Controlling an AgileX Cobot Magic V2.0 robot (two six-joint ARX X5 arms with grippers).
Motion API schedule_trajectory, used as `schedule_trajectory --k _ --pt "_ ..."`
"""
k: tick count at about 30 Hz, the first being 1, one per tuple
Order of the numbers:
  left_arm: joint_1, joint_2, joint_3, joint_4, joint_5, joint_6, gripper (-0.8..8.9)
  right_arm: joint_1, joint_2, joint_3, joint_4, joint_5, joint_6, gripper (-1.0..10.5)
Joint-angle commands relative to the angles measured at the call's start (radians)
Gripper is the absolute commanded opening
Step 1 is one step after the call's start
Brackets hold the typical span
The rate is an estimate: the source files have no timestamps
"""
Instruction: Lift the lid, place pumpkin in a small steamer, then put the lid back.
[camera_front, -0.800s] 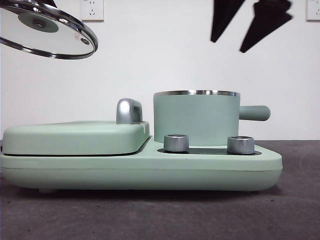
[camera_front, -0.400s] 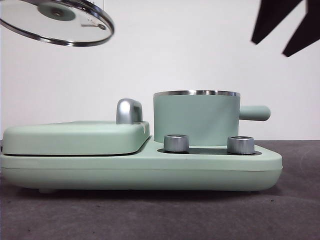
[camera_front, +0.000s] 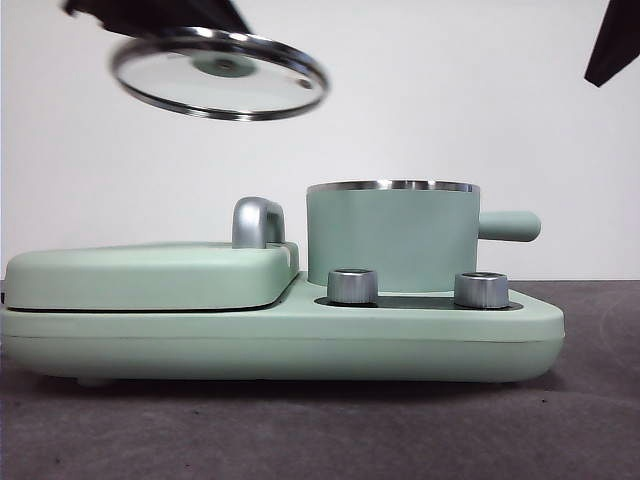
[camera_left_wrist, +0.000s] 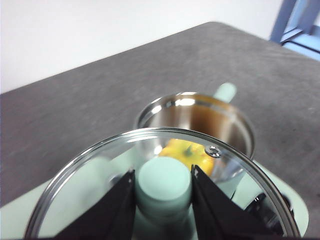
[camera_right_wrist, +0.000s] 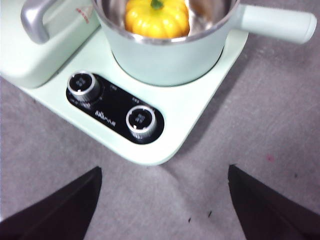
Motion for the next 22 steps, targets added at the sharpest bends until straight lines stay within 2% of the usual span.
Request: schedule_trajectory --k 1,7,10,22 --pt "-0.037 0.063 0.019 0.119 0.002 0.003 0.1 0.005 0.005 0.003 -0.003 0.003 0.011 3.9" --pt "-0.08 0.187 0.029 0.299 0.002 -0.004 0.1 0.005 0.006 0.003 -0.01 0.005 0.01 3.9" --pt "-0.095 0.255 0.058 0.342 0.002 -0.004 0.1 0.005 0.006 0.003 -0.01 0.008 0.01 3.9" --pt "-0.114 0.476 0.231 0.351 0.002 0.005 0.1 0.005 0.006 0.003 -0.011 0.054 0.007 3.9"
